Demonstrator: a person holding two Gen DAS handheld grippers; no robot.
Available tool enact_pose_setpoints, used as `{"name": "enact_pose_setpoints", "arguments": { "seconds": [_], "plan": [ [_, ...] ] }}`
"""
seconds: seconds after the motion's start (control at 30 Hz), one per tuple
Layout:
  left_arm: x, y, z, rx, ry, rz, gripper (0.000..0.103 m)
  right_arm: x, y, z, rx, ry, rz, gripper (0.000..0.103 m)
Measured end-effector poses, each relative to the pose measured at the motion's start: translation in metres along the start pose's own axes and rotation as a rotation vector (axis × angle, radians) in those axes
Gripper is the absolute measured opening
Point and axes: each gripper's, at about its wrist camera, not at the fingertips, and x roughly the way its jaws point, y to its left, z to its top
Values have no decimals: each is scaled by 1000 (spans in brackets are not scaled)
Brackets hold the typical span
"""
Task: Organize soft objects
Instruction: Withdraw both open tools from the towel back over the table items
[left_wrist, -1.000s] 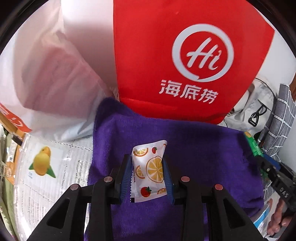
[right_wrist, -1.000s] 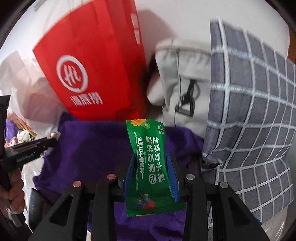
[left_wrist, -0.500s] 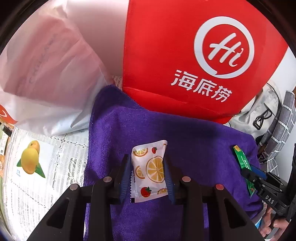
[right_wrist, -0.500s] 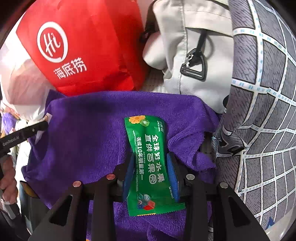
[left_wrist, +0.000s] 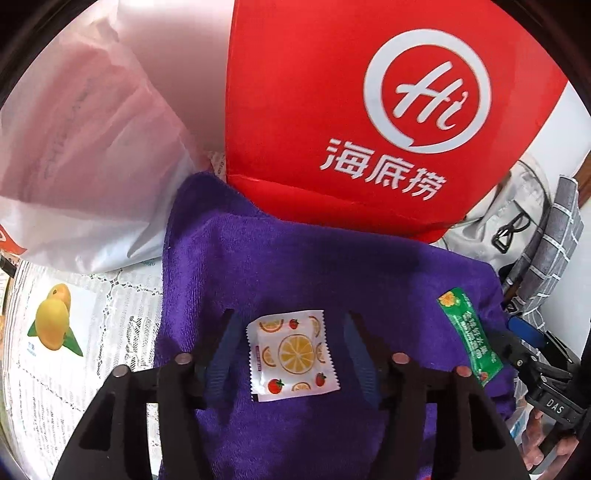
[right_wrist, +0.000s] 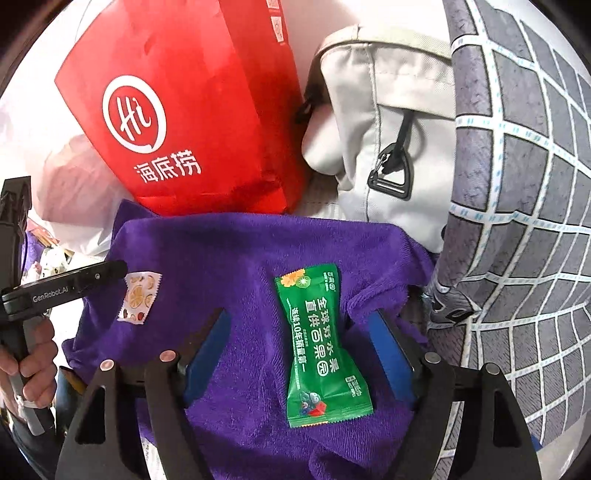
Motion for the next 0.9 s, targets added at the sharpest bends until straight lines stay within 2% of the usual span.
{"name": "enact_pose_setpoints", "arguments": {
  "seconds": [0.1,0.23,0.43,0.5,0.57,0.63,0.77,0.9],
  "plan": [
    [-6,1,-1,9,-5,6,63,-3,1,3,3,29,-28,77],
    [-22,-5,1,26,-19,3,64,-14,3,4,-10,-1,-35,77],
    [-50,-11,1,45,-72,-2,64,-38,14,3,2,-99,-58,77],
    [-63,-11,-1,35,-107,-2,64,-52,23,-3,-9,-148,-20,77],
    [-77,-10,-6,11,-162,-13,64,-69,33,-11,-31,-189,6,77],
    [-92,-9,-11,-2,-215,-13,64,-78,43,-16,-42,-187,5,77],
    [-120,-9,-31,10,-262,-17,63,-112,53,-43,-57,-195,-5,77],
    [-154,-1,-59,4,-276,-48,63,-128,54,-75,-34,-166,-14,77]
  ]
}}
